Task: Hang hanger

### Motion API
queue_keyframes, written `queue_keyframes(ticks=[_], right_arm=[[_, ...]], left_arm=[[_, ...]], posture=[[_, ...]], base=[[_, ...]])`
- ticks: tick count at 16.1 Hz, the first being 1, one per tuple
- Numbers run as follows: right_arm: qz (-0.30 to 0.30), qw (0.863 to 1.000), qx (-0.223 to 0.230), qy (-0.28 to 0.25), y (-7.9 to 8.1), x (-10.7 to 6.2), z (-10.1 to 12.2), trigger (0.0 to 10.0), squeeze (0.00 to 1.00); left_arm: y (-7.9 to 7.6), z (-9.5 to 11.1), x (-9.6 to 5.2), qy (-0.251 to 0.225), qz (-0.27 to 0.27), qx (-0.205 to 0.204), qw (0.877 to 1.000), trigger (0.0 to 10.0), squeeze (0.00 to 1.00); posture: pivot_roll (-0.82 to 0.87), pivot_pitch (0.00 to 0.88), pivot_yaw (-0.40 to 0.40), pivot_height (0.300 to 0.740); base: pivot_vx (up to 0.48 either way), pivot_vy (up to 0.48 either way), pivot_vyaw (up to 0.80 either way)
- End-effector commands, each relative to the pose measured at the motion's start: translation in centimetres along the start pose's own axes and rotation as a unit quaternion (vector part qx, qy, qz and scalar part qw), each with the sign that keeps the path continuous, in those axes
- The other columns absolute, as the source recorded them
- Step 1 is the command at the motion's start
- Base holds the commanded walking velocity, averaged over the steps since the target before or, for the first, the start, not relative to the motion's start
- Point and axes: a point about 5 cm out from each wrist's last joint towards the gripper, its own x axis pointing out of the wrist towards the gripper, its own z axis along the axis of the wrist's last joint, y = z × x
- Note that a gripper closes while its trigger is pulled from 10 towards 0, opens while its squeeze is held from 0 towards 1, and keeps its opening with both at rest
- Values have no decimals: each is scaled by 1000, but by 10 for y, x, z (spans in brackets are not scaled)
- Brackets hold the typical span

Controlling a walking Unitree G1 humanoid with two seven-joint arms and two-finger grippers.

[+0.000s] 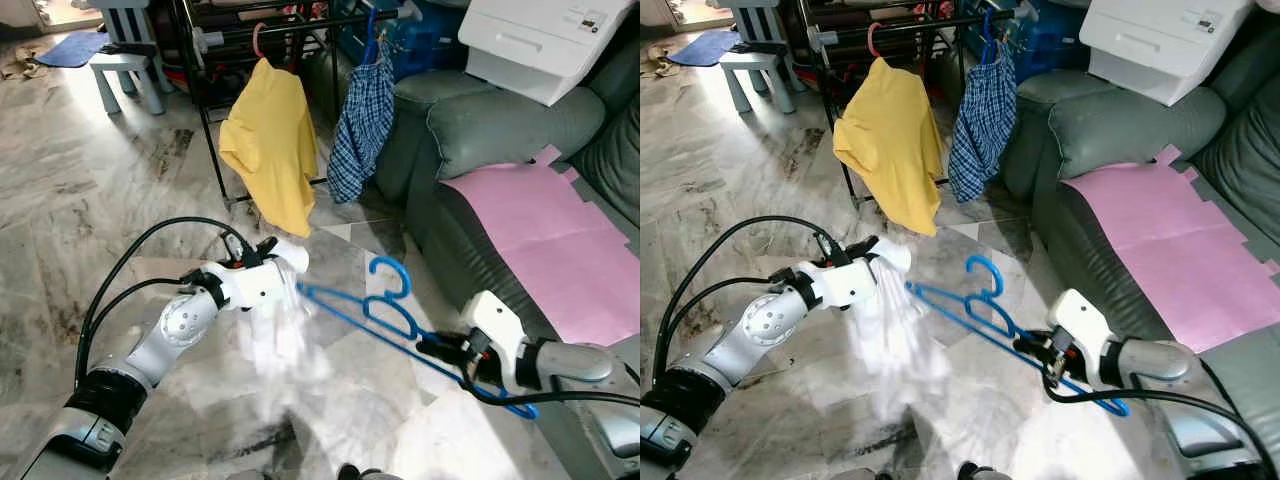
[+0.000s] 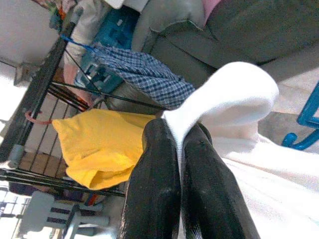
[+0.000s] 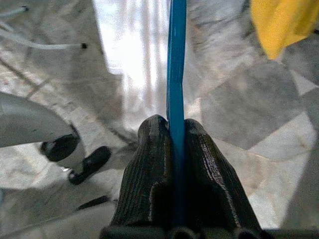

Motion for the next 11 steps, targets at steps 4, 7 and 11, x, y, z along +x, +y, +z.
queue_keyframes(ticks=[4,7,11], right_arm=[[44,999,-18,14,7,-7,1,10000,0],[28,999,-29,23,4,-4,-2,10000,0],[3,999,-36,11,7,10,2,10000,0]], left_arm=[[19,5,2,-25,24,-12,999,10000,0],[19,5,1,-31,19,-23,999,10000,0],[13,6,0,-31,5,-40,999,10000,0]], posture=[[-42,134,15,740],[-40,136,25,740],[-58,156,40,740]], base=[[0,0,0],[0,0,0],[0,0,0]])
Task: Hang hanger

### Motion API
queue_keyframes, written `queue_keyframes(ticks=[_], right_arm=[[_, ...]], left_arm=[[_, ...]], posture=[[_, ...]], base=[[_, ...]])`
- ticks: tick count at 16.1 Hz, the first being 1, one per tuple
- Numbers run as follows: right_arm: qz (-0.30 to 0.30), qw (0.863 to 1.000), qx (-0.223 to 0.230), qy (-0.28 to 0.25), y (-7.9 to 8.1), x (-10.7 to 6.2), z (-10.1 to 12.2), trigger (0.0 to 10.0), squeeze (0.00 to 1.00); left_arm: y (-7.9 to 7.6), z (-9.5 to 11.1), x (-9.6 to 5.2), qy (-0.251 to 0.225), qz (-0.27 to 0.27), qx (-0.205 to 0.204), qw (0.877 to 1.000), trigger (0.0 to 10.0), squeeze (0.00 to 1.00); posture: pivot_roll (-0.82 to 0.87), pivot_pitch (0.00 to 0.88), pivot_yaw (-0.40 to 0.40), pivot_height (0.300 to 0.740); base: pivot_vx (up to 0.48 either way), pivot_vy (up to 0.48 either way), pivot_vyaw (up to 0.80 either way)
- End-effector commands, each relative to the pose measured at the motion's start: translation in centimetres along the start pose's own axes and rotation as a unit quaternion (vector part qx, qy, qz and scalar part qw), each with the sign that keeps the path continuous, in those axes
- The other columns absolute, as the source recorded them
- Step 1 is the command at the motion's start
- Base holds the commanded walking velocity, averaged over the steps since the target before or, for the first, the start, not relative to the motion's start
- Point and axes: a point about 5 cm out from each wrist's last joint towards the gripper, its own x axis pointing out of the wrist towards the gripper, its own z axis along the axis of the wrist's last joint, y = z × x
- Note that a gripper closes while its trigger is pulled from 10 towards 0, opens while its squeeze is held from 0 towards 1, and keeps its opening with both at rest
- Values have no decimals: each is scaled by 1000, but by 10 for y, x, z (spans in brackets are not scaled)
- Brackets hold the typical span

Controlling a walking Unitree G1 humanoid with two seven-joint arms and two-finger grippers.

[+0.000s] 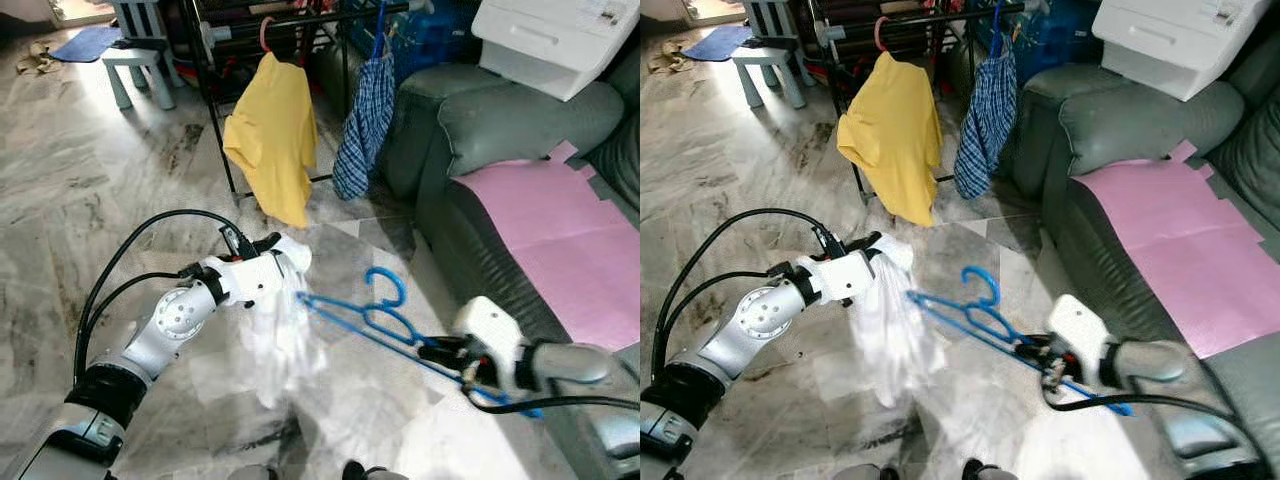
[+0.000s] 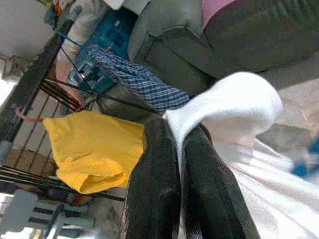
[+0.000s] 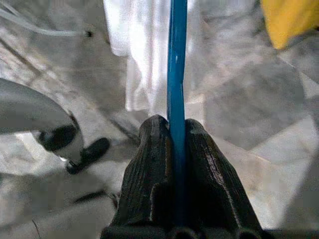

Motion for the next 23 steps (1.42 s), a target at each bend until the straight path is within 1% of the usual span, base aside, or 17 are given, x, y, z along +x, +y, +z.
queue_keyframes(ticks=[1,2,3,5,7,8,9,10,13,14,15,16,17,18,21,22,23], right_arm=[[11,1000,-11,-7,8,3,5,10000,0],[21,1000,-11,-9,18,6,2,10000,0],[13,1000,-14,-6,20,8,-1,10000,0],[-11,1000,-19,-5,17,10,-2,10000,0],[-20,1000,-24,-5,15,10,-1,10000,0],[-22,999,-25,-4,14,10,-1,10000,0],[-25,999,-24,-5,13,10,0,10000,0],[-27,999,-25,-6,14,12,0,10000,0],[-22,999,-27,-10,17,16,3,10000,0],[-25,999,-30,-11,16,16,4,10000,0],[-27,999,-30,-12,15,16,5,10000,0],[-29,999,-29,-13,15,16,5,10000,0],[-31,999,-29,-12,15,16,4,10000,0],[-31,999,-29,-11,15,16,4,10000,0],[-40,999,-26,-23,12,18,9,10000,0],[-43,999,-25,-22,12,18,8,10000,0],[-50,998,-28,-25,12,19,8,10000,0]], left_arm=[[5,-1,-3,0,13,-15,1000,10000,0],[3,-2,-5,2,10,-53,999,10000,0],[3,1,-5,-9,22,-110,994,10000,0],[-3,1,-5,-8,29,-161,987,10000,0],[-7,-4,-1,23,101,-271,957,10000,0],[-8,-5,1,32,119,-314,941,10000,0],[-7,-3,4,26,137,-368,919,10000,0],[-5,2,7,14,135,-393,910,10000,0],[-3,19,11,-24,88,-372,924,10000,0],[-3,23,11,-34,65,-349,934,10000,0],[-1,24,10,-38,57,-334,940,10000,0],[4,25,8,-43,43,-308,949,10000,0],[11,27,4,-55,24,-254,965,10000,0],[16,26,2,-56,15,-213,975,10000,0],[28,32,-1,-80,3,-158,984,10000,0],[34,35,-2,-89,4,-125,988,10000,0],[37,36,-3,-93,8,-118,989,10000,0]], posture=[[-60,166,48,740],[-58,172,53,740],[-61,176,57,740],[-64,178,62,740],[-67,182,65,740],[-67,183,65,740],[-67,183,65,740],[-68,183,64,740],[-64,183,63,740],[-63,184,63,740],[-58,185,65,740],[-53,182,65,740],[-52,182,67,740],[-50,181,68,740],[-46,183,76,740],[-43,184,80,740],[-41,183,83,740]], base=[[0,0,0],[0,0,0],[0,0,0],[0,0,0],[0,0,0],[0,0,0],[0,0,0],[0,0,0],[0,0,0],[0,0,0],[0,0,0],[0,0,0],[0,0,0],[0,0,0],[0,0,0],[0,0,0],[0,0,0]])
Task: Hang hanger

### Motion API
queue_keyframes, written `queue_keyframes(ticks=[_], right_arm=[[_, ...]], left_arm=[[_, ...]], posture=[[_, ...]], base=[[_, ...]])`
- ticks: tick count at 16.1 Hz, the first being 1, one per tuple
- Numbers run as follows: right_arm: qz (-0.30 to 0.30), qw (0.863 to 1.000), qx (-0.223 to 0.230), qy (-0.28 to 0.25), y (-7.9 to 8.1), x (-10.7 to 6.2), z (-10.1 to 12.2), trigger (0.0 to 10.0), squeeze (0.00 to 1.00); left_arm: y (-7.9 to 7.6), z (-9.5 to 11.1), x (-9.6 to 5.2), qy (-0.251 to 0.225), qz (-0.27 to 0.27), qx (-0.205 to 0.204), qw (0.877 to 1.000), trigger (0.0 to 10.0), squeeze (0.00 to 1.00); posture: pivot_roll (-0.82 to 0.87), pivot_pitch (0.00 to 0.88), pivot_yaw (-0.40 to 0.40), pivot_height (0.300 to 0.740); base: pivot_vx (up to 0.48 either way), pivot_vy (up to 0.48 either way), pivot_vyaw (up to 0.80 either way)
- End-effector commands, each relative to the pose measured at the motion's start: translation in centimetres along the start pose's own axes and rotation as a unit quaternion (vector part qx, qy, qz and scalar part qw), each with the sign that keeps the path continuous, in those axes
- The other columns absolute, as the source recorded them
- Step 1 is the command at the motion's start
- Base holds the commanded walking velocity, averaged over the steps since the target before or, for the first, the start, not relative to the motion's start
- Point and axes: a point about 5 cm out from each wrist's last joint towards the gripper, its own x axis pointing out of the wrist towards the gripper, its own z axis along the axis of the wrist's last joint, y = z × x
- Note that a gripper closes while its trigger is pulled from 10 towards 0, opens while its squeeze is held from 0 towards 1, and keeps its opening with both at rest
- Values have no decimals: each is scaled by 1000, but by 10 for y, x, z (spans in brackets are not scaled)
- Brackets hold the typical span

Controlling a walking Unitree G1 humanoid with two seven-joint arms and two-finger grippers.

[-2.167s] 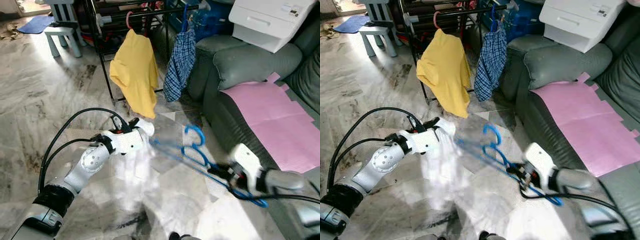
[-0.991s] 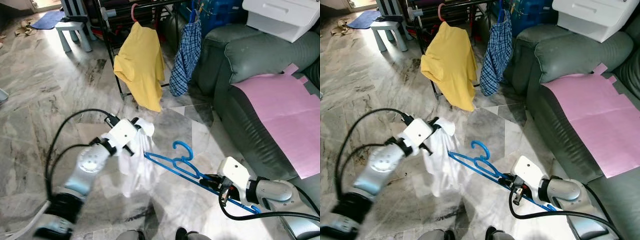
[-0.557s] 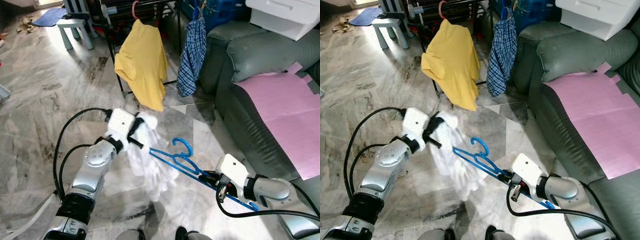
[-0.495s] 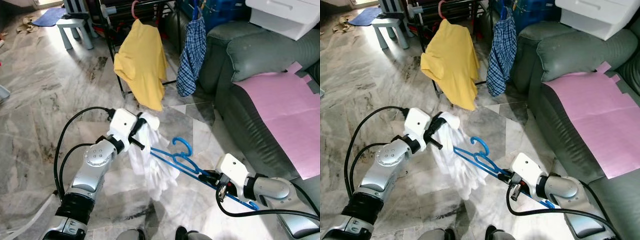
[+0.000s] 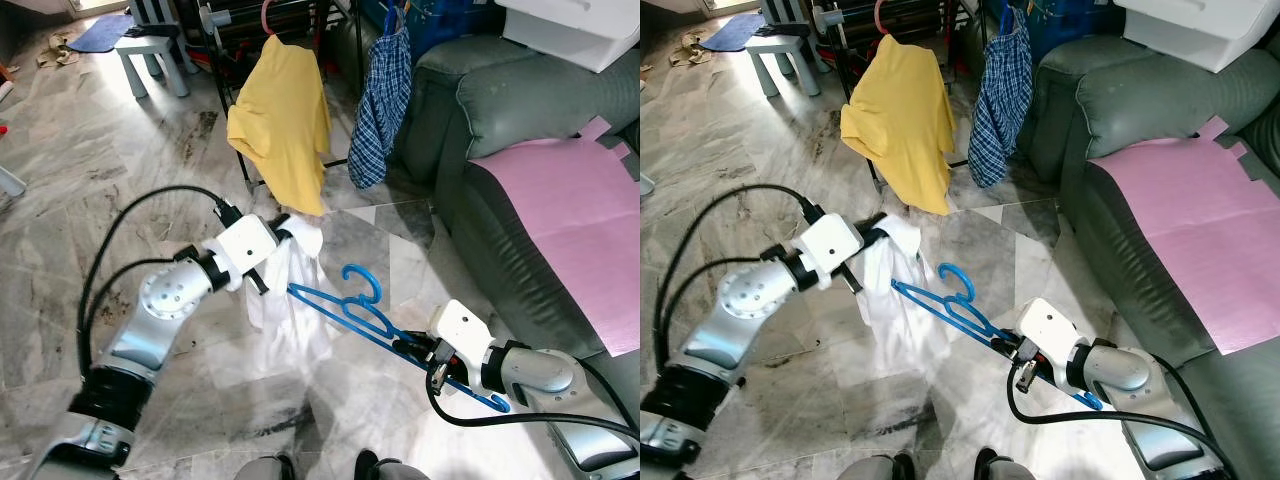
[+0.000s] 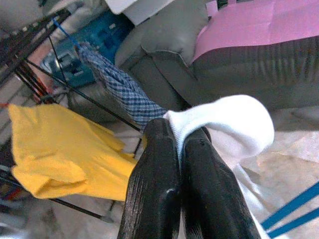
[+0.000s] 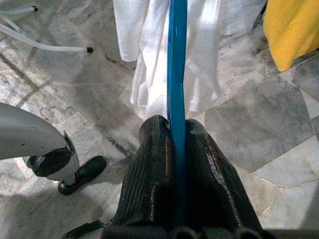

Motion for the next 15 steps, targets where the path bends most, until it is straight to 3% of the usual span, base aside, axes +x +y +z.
queue_keyframes(ticks=[1,3,4,5,9,13,14,15], right_arm=[[-17,1000,0,-5,-1,1,-1,10000,0],[-37,999,2,-16,-8,1,4,10000,0],[-37,999,-1,-18,-11,-1,6,10000,0],[-31,999,-7,-11,-13,-4,6,10000,0],[46,999,-11,5,-10,-16,6,10000,0],[76,997,-17,6,-12,-17,9,10000,0],[63,998,-24,8,-18,-17,10,10000,0],[12,999,-41,-2,-37,-19,18,10000,0]], left_arm=[[7,12,1,-24,-3,33,999,10000,0],[11,5,1,2,7,50,999,10000,0],[15,-7,-1,41,23,72,996,10000,0],[17,-15,-3,62,41,65,995,10000,0],[18,-33,-6,109,90,57,988,10000,0],[20,-40,-4,115,128,14,985,10000,0],[17,-39,-2,108,118,12,987,10000,0],[10,-37,0,97,96,21,990,10000,0]], posture=[[-39,182,85,740],[-36,177,87,740],[-37,173,86,740],[-37,162,82,740],[-31,127,59,740],[-27,84,30,740],[-30,82,26,740],[-29,79,24,740]], base=[[0,0,0],[0,0,0],[0,0,0],[0,0,0],[0,0,0],[0,0,0],[0,0,0],[0,0,0]])
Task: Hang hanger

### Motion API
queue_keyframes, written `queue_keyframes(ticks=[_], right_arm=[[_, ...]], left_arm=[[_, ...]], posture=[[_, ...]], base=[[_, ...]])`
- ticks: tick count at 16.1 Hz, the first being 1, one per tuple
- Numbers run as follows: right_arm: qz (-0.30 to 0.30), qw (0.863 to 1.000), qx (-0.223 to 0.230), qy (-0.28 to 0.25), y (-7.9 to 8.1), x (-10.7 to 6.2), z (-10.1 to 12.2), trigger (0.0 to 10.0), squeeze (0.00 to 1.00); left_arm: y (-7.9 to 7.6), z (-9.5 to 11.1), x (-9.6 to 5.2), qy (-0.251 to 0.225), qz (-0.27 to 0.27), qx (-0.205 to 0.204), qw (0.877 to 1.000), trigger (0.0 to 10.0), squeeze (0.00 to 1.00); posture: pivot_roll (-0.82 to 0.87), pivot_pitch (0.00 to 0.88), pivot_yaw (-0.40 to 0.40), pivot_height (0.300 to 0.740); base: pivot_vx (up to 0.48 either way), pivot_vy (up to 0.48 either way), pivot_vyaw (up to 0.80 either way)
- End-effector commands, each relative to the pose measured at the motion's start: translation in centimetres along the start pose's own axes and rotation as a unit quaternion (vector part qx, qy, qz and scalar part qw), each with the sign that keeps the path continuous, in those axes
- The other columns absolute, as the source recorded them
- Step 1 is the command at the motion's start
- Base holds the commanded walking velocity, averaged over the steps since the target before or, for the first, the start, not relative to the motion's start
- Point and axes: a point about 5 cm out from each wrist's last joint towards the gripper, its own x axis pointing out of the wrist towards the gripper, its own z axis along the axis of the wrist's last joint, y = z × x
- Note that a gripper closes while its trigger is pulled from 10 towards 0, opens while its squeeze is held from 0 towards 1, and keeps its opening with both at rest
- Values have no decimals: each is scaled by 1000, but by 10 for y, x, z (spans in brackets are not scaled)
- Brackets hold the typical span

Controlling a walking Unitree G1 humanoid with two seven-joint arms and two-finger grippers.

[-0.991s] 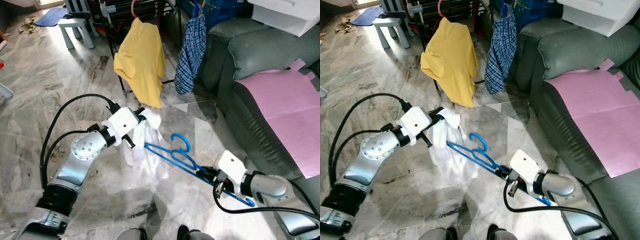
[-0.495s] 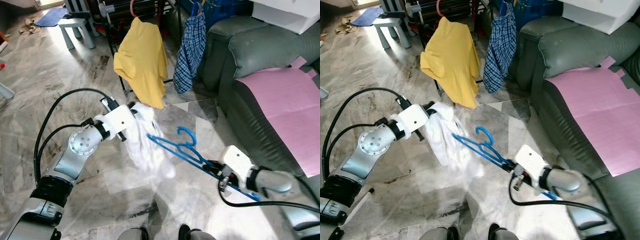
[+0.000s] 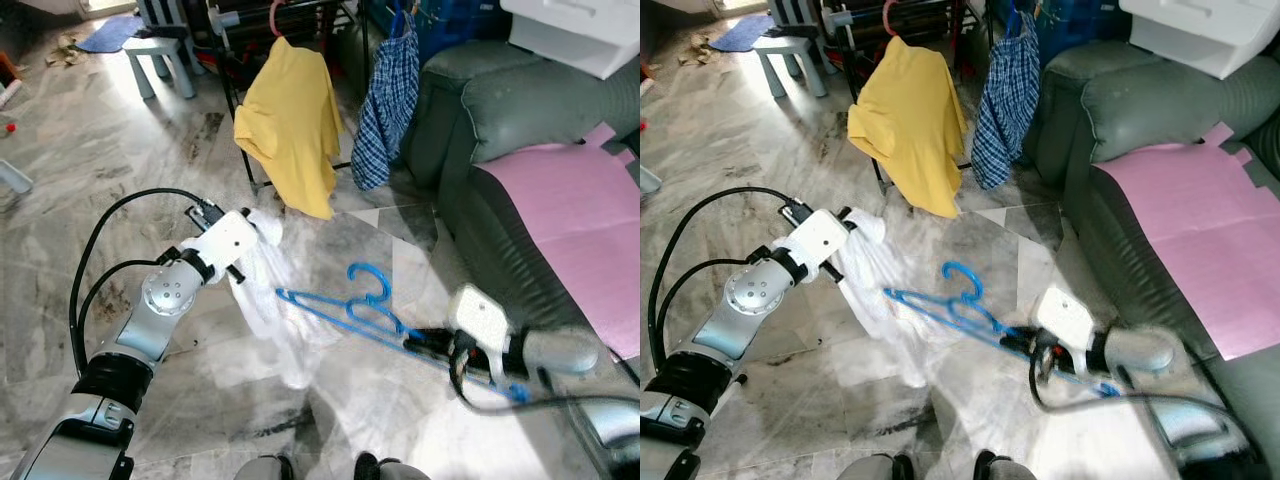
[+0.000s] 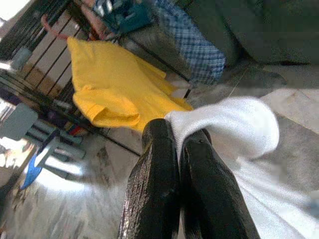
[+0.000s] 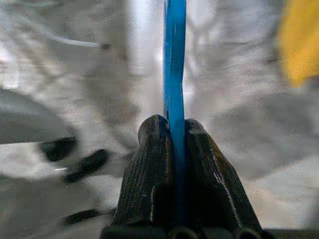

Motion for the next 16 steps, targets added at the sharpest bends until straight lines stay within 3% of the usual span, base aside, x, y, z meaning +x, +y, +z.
queue_keyframes(ticks=[1,3,5,7,10,11,13,16], right_arm=[[-42,999,-19,-12,-13,-5,7,10000,0],[-112,993,-16,-40,-29,-5,15,10000,0],[-135,988,6,-74,-29,-2,20,10000,0],[-151,985,33,-81,-22,9,18,10000,0],[-171,981,54,-74,-20,19,13,10000,0],[-211,970,89,-82,-23,25,12,10000,0],[-224,965,106,-82,-14,37,11,10000,0],[-210,966,130,-76,4,53,10,10000,0]], left_arm=[[0,5,-1,-19,-11,12,1000,10000,0],[0,11,0,-37,-11,2,999,10000,0],[0,13,3,-42,-4,-32,999,10000,0],[-8,16,3,-49,-10,-110,993,10000,0],[-16,19,4,-58,-12,-166,984,10000,0],[-18,19,4,-59,-7,-188,980,10000,0],[-22,20,2,-59,-1,-210,976,10000,0],[-38,22,0,-57,3,-231,971,10000,0]], posture=[[-30,84,27,740],[-30,84,34,740],[-29,89,35,740],[-33,94,35,740],[-29,108,14,740],[-29,108,5,740],[-28,106,-15,740],[-39,88,-64,740]], base=[[0,0,0],[0,0,0],[0,0,0],[0,0,-272],[0,320,-783],[0,480,-781],[0,480,-775],[0,0,0]])
